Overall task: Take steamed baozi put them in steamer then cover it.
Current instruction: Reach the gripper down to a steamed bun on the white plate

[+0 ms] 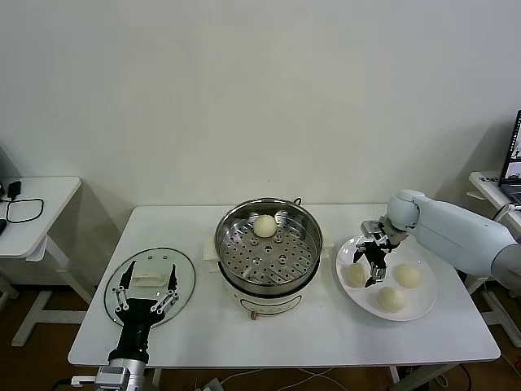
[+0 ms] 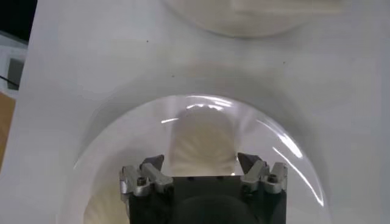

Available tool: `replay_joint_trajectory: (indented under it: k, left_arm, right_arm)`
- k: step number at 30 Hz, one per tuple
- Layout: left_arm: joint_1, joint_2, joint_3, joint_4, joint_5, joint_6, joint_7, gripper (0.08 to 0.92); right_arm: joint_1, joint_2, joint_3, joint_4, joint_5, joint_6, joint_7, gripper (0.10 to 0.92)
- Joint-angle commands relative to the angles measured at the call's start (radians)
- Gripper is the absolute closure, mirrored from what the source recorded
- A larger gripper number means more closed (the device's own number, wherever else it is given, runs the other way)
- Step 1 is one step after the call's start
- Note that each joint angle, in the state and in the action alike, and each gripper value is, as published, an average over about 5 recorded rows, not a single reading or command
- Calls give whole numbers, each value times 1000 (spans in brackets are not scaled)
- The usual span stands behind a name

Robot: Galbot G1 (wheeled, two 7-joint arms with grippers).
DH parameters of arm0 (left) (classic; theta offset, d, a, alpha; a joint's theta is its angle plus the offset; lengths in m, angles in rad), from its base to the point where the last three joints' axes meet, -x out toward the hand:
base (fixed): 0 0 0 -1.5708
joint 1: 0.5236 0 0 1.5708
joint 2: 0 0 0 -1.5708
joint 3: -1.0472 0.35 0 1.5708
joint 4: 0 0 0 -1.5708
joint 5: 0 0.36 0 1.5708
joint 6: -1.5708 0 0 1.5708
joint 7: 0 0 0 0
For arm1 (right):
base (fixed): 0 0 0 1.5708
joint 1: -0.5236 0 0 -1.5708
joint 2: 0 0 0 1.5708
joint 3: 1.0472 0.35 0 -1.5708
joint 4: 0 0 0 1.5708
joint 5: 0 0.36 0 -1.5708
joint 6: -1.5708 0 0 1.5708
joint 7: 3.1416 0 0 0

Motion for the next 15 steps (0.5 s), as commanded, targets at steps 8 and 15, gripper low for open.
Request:
replay_joint_trajectory:
  k: [8,15]
  left_arm:
    - [-3,1,-3,-6,-6,-1,-2,177]
    - [-1,6,-4,-14,-10,0,-3,177]
  right_arm:
    - [-15,-2,7,10,-6,-2,36,349]
    - [71,-37,1,71,2,-3,1,380]
